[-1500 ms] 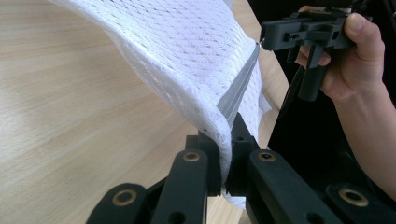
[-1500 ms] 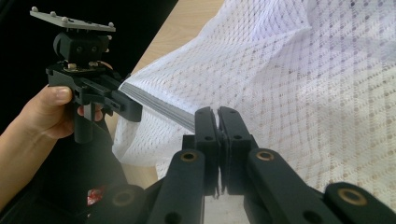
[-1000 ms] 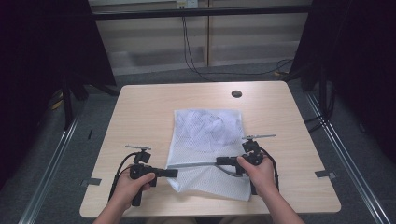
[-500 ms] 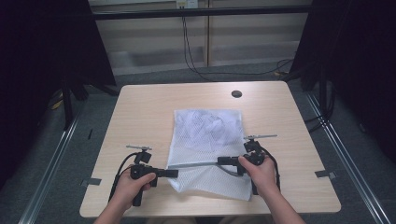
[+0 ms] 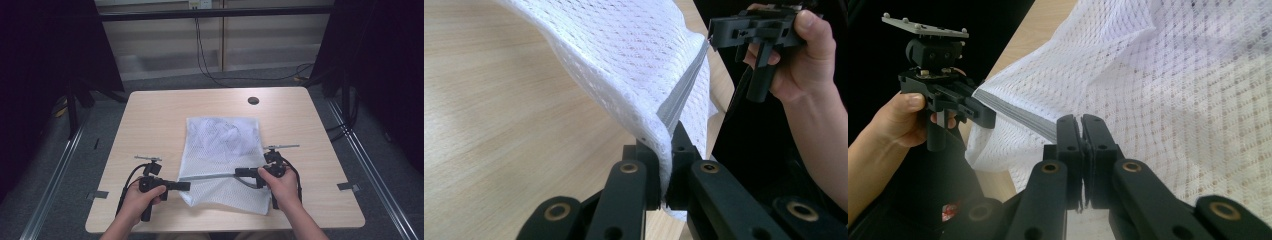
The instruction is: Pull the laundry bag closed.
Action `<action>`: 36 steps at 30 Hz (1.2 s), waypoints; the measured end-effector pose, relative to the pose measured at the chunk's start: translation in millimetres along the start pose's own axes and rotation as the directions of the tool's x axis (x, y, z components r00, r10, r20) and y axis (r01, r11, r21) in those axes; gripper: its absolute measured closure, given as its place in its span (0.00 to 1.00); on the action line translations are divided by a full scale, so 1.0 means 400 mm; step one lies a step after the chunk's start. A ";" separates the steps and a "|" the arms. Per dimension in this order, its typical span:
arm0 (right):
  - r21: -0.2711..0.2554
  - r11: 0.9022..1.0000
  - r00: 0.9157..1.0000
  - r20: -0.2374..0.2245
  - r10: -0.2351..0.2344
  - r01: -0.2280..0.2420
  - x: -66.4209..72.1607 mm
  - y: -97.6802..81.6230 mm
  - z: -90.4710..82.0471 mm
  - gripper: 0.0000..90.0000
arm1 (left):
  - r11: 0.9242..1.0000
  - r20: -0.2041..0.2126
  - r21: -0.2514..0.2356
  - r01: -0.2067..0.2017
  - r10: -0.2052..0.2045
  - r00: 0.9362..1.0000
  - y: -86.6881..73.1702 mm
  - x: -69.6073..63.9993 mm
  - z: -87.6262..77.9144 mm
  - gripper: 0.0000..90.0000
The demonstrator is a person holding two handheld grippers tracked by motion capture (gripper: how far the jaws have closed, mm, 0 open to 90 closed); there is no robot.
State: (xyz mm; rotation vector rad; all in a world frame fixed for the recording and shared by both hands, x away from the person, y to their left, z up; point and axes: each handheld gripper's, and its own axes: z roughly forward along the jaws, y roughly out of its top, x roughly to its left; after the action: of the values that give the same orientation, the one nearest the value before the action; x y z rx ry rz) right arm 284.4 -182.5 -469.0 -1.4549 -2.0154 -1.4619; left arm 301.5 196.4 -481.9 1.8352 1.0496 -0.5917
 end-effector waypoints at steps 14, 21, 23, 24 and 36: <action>-0.002 1.000 1.000 0.007 -0.001 0.001 -0.004 -0.002 -0.011 0.97 | 1.000 0.000 -0.006 0.008 -0.008 1.000 -0.001 -0.001 -0.002 0.98; 0.003 1.000 1.000 0.015 -0.004 0.004 -0.009 -0.004 -0.016 0.97 | 1.000 0.001 -0.008 0.013 -0.013 1.000 -0.002 -0.001 -0.006 0.98; -0.004 1.000 1.000 0.007 -0.002 0.002 -0.010 -0.004 -0.021 0.97 | 1.000 -0.003 -0.002 0.003 -0.003 1.000 -0.003 0.000 -0.004 0.98; -0.003 1.000 1.000 0.012 -0.006 0.006 -0.010 -0.004 -0.022 0.97 | 1.000 -0.006 -0.001 0.003 -0.003 1.000 -0.003 0.000 -0.003 0.98; -0.006 1.000 1.000 0.020 -0.006 0.007 -0.015 -0.005 -0.029 0.97 | 1.000 -0.011 -0.016 0.003 -0.004 1.000 0.000 0.001 -0.011 0.98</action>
State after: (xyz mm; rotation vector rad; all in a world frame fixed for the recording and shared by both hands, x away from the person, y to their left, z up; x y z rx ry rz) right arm 281.9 -195.4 -468.9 -1.4727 -2.0311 -1.4629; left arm 301.5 200.3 -480.3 1.8253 1.0621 -0.5745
